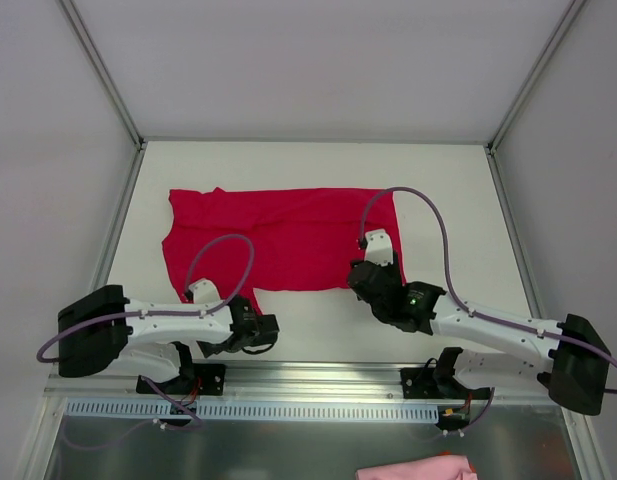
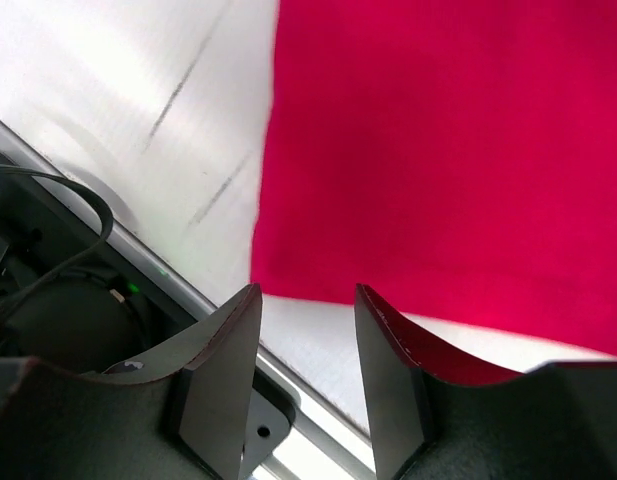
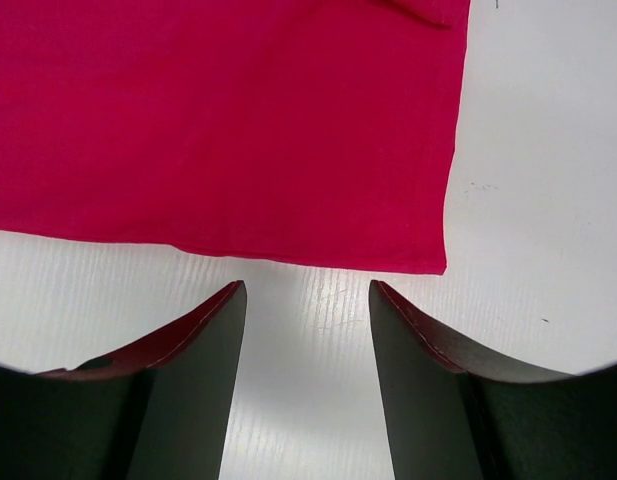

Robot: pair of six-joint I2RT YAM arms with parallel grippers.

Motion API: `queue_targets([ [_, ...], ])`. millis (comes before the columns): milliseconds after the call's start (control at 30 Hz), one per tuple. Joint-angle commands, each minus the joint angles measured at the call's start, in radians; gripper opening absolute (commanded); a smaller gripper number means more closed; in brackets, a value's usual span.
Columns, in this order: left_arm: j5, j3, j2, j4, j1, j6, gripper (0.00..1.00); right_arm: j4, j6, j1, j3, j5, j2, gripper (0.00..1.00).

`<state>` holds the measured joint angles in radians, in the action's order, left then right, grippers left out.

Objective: Fold and stack the t-shirts
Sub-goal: Grap the side of the flattened tshirt closest away from the robot with both arms

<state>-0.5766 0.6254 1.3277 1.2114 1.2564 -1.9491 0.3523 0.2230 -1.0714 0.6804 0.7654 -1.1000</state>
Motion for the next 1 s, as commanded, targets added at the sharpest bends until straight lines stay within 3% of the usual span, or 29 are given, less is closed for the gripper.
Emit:
queue_targets([
  [0, -0.002, -0.059, -0.073, -0.075, -0.04, 0.047, 0.42, -0.022, -0.001, -0.01, 0.002, 0.012, 0.04, 0.56],
  [100, -0.012, -0.053, -0.076, -0.076, -0.063, 0.079, 0.42, -0.024, -0.004, -0.012, 0.002, 0.014, 0.048, 0.57],
  [200, -0.006, -0.035, -0.044, -0.183, -0.135, 0.232, 0.44, -0.019, -0.004, -0.012, 0.002, 0.02, 0.051, 0.57],
  [500, -0.005, 0.014, 0.033, -0.214, -0.164, 0.3, 0.45, -0.013, -0.004, -0.012, -0.005, 0.037, 0.071, 0.57],
  [600, 0.001, 0.016, 0.044, -0.227, -0.166, 0.322, 0.38, -0.013, -0.005, -0.012, -0.004, 0.041, 0.068, 0.57],
  [633, 0.004, 0.014, 0.044, -0.23, -0.166, 0.323, 0.3, -0.013, -0.005, -0.012, -0.004, 0.043, 0.066, 0.57],
  [833, 0.017, 0.011, 0.044, -0.239, -0.164, 0.338, 0.18, -0.013, -0.004, -0.012, -0.005, 0.046, 0.069, 0.58],
  [867, 0.017, 0.013, 0.047, -0.237, -0.164, 0.338, 0.13, -0.013, -0.004, -0.012, -0.005, 0.048, 0.069, 0.58],
  [967, 0.015, 0.014, 0.047, -0.236, -0.164, 0.34, 0.13, -0.013, -0.004, -0.01, -0.005, 0.048, 0.066, 0.59],
])
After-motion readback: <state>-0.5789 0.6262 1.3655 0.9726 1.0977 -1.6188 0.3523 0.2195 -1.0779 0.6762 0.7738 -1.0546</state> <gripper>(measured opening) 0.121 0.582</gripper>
